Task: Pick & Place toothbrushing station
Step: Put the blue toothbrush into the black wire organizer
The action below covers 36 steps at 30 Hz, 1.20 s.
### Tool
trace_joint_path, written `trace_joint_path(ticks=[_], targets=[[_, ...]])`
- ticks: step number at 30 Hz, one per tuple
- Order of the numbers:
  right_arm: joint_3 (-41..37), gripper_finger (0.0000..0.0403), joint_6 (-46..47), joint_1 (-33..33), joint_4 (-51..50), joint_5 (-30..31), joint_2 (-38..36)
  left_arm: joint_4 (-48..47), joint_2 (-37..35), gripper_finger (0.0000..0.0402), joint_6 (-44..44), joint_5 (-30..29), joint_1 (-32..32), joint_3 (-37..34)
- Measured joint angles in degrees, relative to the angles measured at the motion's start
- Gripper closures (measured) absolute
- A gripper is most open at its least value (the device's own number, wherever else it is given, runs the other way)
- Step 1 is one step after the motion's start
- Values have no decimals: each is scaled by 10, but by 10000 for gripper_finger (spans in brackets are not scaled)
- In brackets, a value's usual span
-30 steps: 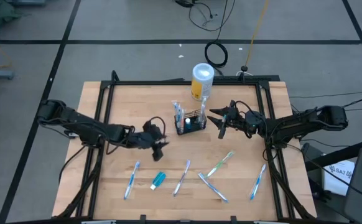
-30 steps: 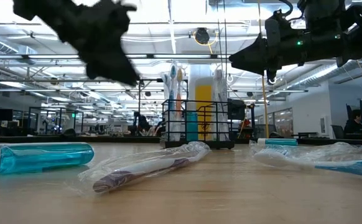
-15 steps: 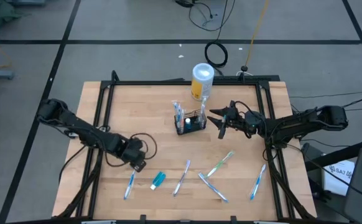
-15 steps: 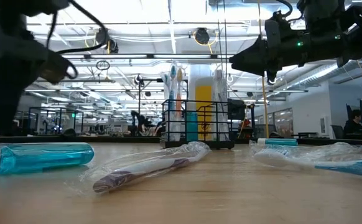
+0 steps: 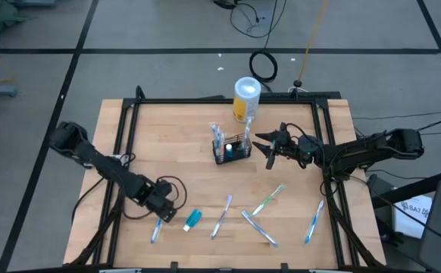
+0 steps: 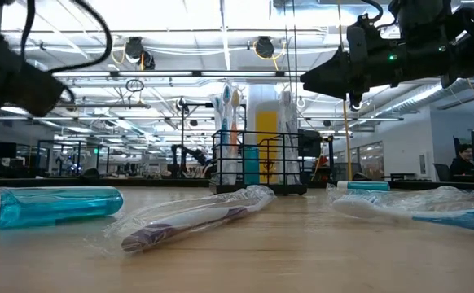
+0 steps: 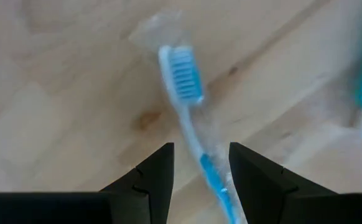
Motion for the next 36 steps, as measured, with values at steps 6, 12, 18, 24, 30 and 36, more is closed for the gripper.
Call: trace_joint_path(ticks=[6,12,18,24,30,36], targets=[[0,248,0,0,0,0,0,26,42,243,23,23,3,1],[0,248,0,0,0,0,0,36,53,249,39,30,14,2],[0,248,0,0,1,0,0,29,54,315,51,36,27,1],[0,248,0,0,1,0,0,23,46,388,83,34,47,0],[0,248,0,0,1,0,0,28,-1,383,101,-64,65,-2],[0,248,0,0,1,0,0,88,-89,393,181,-219,79,-1]])
